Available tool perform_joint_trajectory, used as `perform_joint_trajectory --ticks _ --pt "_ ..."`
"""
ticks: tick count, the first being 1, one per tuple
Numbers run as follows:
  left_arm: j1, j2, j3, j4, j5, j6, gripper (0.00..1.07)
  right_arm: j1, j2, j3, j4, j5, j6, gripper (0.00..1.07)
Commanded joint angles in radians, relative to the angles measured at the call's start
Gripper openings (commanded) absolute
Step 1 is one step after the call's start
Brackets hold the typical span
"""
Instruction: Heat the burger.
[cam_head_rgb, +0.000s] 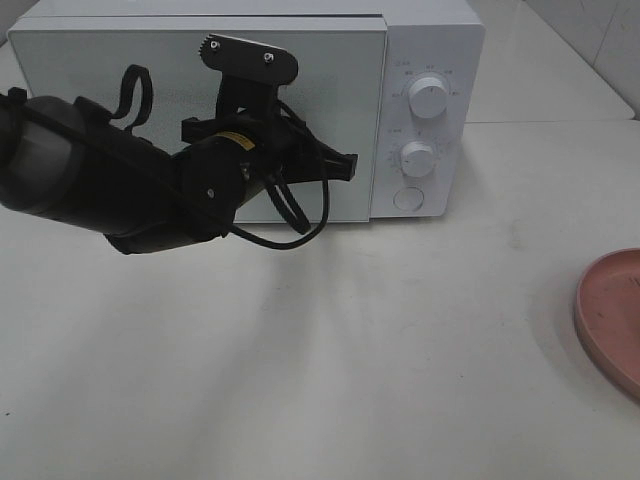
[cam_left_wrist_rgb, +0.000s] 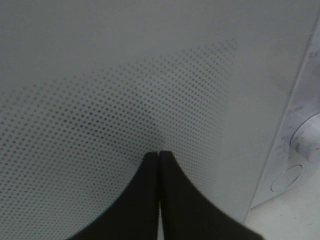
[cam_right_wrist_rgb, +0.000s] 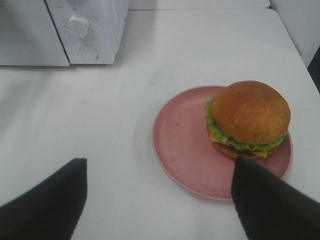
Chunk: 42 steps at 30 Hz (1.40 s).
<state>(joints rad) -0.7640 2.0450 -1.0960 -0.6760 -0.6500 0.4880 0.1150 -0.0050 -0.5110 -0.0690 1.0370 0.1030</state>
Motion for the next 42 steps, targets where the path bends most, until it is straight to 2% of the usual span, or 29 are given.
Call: perform_joint_trajectory --ticks 1,7,11,14,16,21,24,25,26,27,28,29,30,31,32,33,34,35,36,37,38,39,41,42 --pt "0.047 0.021 -0.041 -0.042 -0.100 0.001 0.00 -0.006 -0.026 0.003 0.002 -0.005 -0.009 0.76" --pt "0.069 0.016 -0.059 -0.043 -0.094 0.003 0.00 -0.006 -0.026 0.003 0.002 -0.005 -0.009 0.76" --pt "0.054 -0.021 -0.040 -0.075 -0.066 0.054 0.00 -0.006 -0.026 0.003 0.002 -0.005 -0.009 0.76" --pt "0.046 -0.030 -0.032 -0.078 -0.060 0.055 0.00 -0.006 -0.026 0.003 0.002 -0.005 -0.009 0.76" --pt "0.009 -0.074 0.025 -0.088 -0.034 0.055 0.00 -0.006 -0.026 0.003 0.002 -0.005 -0.009 0.76" --pt "-0.037 -0.126 0.090 -0.112 -0.029 0.055 0.00 -0.006 -0.026 0.003 0.002 -0.005 -0.009 0.76" --pt "-0.064 -0.170 0.125 -0.112 0.045 0.059 0.00 -0.006 -0.026 0.003 0.002 -0.005 -0.009 0.76" --pt "-0.067 -0.204 0.135 -0.111 0.165 0.071 0.00 -0.006 -0.026 0.003 0.002 -0.005 -0.009 0.76" --pt "-0.067 -0.204 0.135 -0.111 0.165 0.071 0.00 -0.006 -0.026 0.003 0.002 -0.005 -0.009 0.76" --pt "-0.067 -0.218 0.135 -0.111 0.242 0.073 0.00 -0.006 -0.026 0.003 0.002 -0.005 -0.009 0.76" --pt "-0.066 -0.242 0.135 -0.110 0.370 0.073 0.00 -0.006 -0.026 0.003 0.002 -0.005 -0.009 0.76" --pt "-0.066 -0.242 0.135 -0.110 0.370 0.073 0.00 -0.006 -0.026 0.003 0.002 -0.005 -0.009 0.76" --pt "-0.057 -0.262 0.135 -0.109 0.499 0.073 0.10 -0.006 -0.026 0.003 0.002 -0.005 -0.009 0.76" --pt "-0.057 -0.262 0.135 -0.109 0.499 0.073 0.10 -0.006 -0.026 0.003 0.002 -0.005 -0.009 0.76" --pt "-0.051 -0.272 0.135 -0.109 0.574 0.073 0.18 -0.006 -0.026 0.003 0.002 -0.005 -0.009 0.76" --pt "-0.036 -0.286 0.135 -0.103 0.723 0.073 0.43 -0.006 -0.026 0.003 0.002 -0.005 -0.009 0.76" --pt "-0.036 -0.286 0.135 -0.103 0.723 0.073 0.43 -0.006 -0.026 0.003 0.002 -0.005 -0.009 0.76" --pt "-0.018 -0.298 0.135 -0.101 0.825 0.060 0.68 -0.006 -0.026 0.003 0.002 -0.005 -0.009 0.76" --pt "-0.003 -0.307 0.135 -0.101 0.892 0.044 0.86 -0.006 -0.026 0.003 0.002 -0.005 -0.009 0.76" --pt "-0.003 -0.307 0.135 -0.101 0.892 0.044 0.86 -0.006 -0.026 0.003 0.002 -0.005 -0.009 0.76" --pt "0.021 -0.321 0.134 -0.097 0.985 0.040 1.02 -0.006 -0.026 0.003 0.002 -0.005 -0.009 0.76" --pt "0.021 -0.321 0.134 -0.097 0.985 0.040 1.02 -0.006 -0.026 0.003 0.002 -0.005 -0.009 0.76" --pt "0.067 -0.352 0.133 -0.079 1.133 0.040 1.00 -0.006 -0.026 0.003 0.002 -0.005 -0.009 0.76" --pt "0.067 -0.352 0.133 -0.079 1.133 0.040 1.00 -0.006 -0.026 0.003 0.002 -0.005 -0.009 0.76"
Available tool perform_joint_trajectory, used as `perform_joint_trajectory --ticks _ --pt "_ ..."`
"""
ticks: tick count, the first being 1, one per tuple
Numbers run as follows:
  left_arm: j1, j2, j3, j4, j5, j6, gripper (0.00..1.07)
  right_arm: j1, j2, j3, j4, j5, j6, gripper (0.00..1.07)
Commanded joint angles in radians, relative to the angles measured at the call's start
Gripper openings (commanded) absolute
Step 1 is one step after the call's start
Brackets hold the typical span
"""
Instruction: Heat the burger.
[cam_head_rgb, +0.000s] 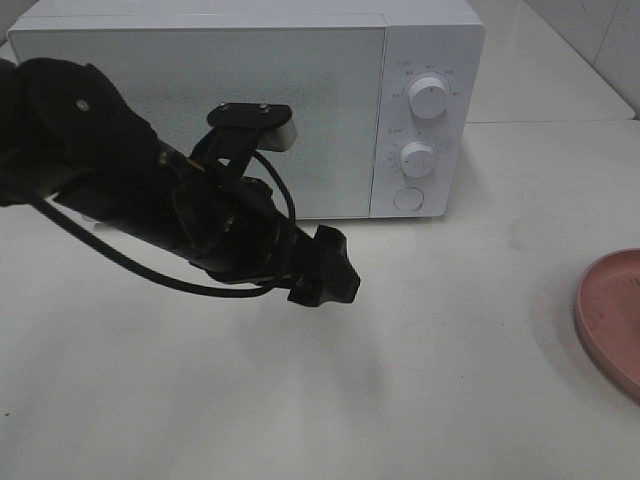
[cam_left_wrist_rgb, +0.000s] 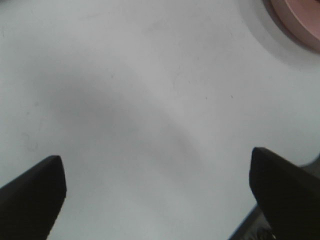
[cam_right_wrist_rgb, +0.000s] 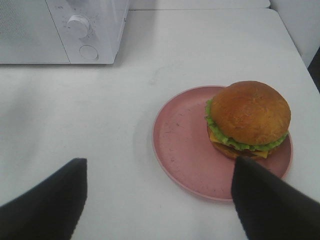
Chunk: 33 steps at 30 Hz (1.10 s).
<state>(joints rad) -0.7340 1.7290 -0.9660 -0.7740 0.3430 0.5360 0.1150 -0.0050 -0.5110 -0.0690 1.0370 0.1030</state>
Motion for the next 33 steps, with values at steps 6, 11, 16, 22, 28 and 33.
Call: perform_joint_trajectory --ticks 6,11,16,22,28,33 --pt "0.160 -0.128 0.003 0.117 0.404 -0.007 1.00 -0.006 -0.026 0.003 0.002 -0.005 -0.009 0.76" --pt "0.259 -0.183 0.003 0.154 0.526 -0.038 1.00 -0.006 -0.026 0.003 0.002 -0.005 -0.009 0.76" --pt "0.425 -0.261 0.003 0.212 0.665 -0.094 1.00 -0.006 -0.026 0.003 0.002 -0.005 -0.009 0.76" --pt "0.550 -0.331 0.003 0.315 0.748 -0.169 1.00 -0.006 -0.026 0.003 0.002 -0.005 -0.009 0.76" --pt "0.676 -0.431 0.004 0.435 0.820 -0.273 1.00 -0.006 -0.026 0.003 0.002 -0.005 -0.009 0.76" --pt "0.774 -0.566 0.005 0.538 0.876 -0.394 1.00 -0.006 -0.026 0.003 0.002 -0.005 -0.009 0.76"
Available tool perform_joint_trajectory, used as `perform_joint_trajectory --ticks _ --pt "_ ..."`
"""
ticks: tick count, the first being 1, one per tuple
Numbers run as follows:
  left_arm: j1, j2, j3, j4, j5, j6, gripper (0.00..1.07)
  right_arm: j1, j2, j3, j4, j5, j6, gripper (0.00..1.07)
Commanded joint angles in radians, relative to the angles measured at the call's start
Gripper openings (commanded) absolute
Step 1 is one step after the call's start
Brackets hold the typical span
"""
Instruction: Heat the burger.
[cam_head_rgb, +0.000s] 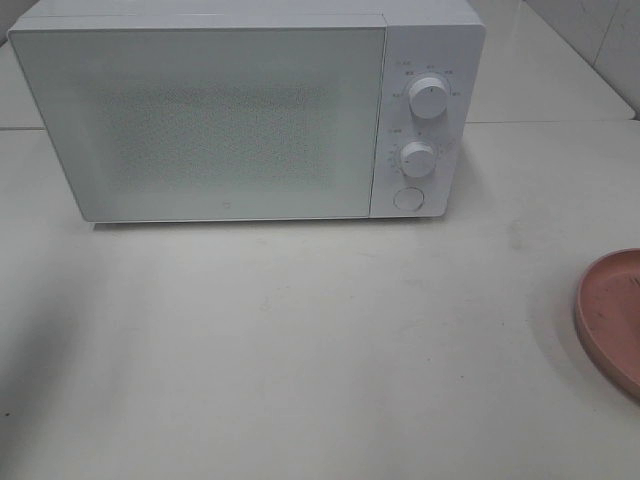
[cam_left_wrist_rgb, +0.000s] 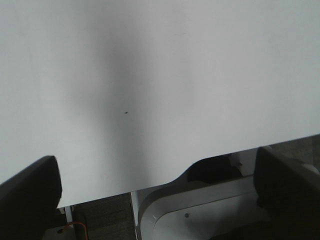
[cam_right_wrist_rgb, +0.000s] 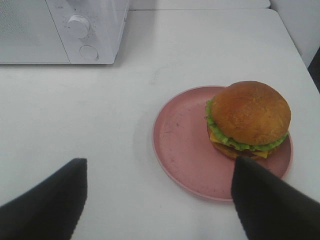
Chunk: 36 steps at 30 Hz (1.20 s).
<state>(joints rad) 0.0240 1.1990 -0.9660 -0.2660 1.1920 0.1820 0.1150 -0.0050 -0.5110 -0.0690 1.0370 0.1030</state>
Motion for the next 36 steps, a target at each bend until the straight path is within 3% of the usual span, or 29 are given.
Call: perform_joint_trajectory --ticks 1,3,11,14,17,19,25,31,36 --pt "0.016 -0.036 0.005 0.030 0.027 -0.040 1.00 -0.006 -0.026 0.003 0.002 -0.005 -0.009 0.76" --pt "0.033 -0.149 0.005 0.108 0.034 -0.094 1.00 -0.006 -0.026 0.003 0.002 -0.005 -0.009 0.76" --pt "0.033 -0.320 0.026 0.155 0.028 -0.112 1.00 -0.006 -0.026 0.003 0.002 -0.005 -0.009 0.76" --pt "0.033 -0.455 0.093 0.161 0.011 -0.112 1.00 -0.006 -0.026 0.003 0.002 -0.005 -0.009 0.76" --pt "0.033 -0.484 0.116 0.161 -0.004 -0.112 1.00 -0.006 -0.026 0.003 0.002 -0.005 -0.009 0.76" --pt "0.033 -0.585 0.223 0.161 -0.054 -0.107 1.00 -0.006 -0.026 0.003 0.002 -0.005 -0.009 0.76" --pt "0.033 -0.721 0.385 0.161 -0.142 -0.093 1.00 -0.006 -0.026 0.003 0.002 -0.005 -0.009 0.76" --pt "0.033 -0.853 0.468 0.160 -0.161 -0.093 1.00 -0.006 -0.026 0.003 0.002 -0.005 -0.009 0.76" --pt "0.033 -0.952 0.467 0.163 -0.162 -0.093 1.00 -0.006 -0.026 0.003 0.002 -0.005 -0.009 0.76"
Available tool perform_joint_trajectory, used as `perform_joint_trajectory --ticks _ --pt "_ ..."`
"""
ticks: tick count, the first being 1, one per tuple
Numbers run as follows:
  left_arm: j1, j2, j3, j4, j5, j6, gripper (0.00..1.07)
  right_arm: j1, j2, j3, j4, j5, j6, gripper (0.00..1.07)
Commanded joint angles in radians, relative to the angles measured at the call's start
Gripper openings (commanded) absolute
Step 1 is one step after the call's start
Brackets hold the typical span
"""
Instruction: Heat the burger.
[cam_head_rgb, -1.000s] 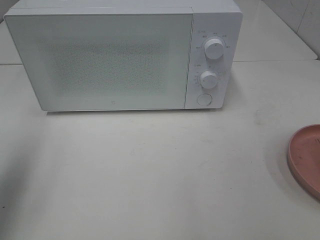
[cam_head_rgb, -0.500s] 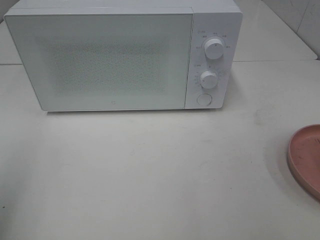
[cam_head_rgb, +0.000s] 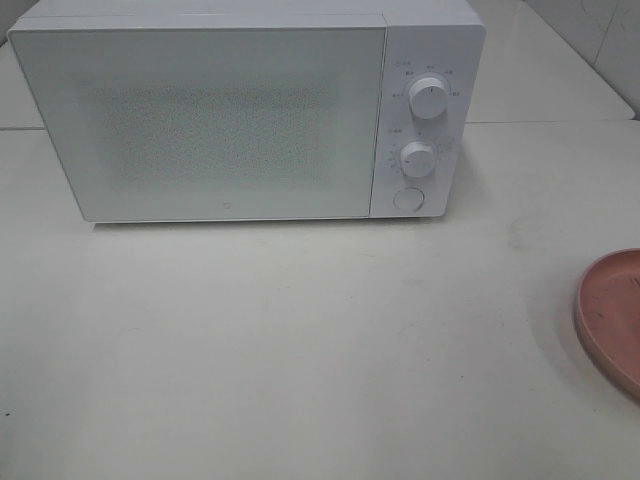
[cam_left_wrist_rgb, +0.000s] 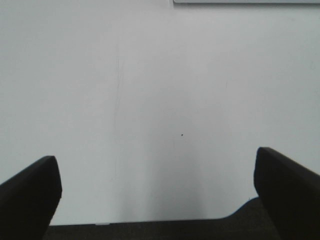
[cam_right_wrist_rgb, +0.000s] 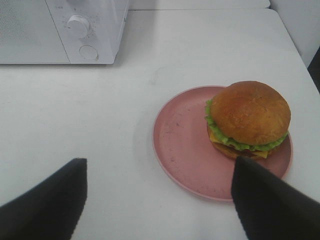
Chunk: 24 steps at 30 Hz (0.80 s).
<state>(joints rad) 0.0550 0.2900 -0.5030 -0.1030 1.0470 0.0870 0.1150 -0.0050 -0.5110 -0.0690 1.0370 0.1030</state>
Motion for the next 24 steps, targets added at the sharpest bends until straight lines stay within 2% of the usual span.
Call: perform_joint_trajectory --ticks 1,15,20,24 --pt "0.002 -0.043 0.004 0.000 -0.017 0.002 1.00 -0.006 -0.026 0.003 0.002 -0.005 -0.009 0.76" --pt "0.002 -0.194 0.004 -0.012 -0.019 -0.009 1.00 -0.006 -0.026 0.003 0.002 -0.005 -0.009 0.76" --pt "0.002 -0.310 0.004 -0.010 -0.019 -0.009 1.00 -0.006 -0.026 0.003 0.002 -0.005 -0.009 0.76" --pt "0.002 -0.323 0.005 -0.011 -0.020 -0.009 1.00 -0.006 -0.026 0.003 0.002 -0.005 -0.009 0.76"
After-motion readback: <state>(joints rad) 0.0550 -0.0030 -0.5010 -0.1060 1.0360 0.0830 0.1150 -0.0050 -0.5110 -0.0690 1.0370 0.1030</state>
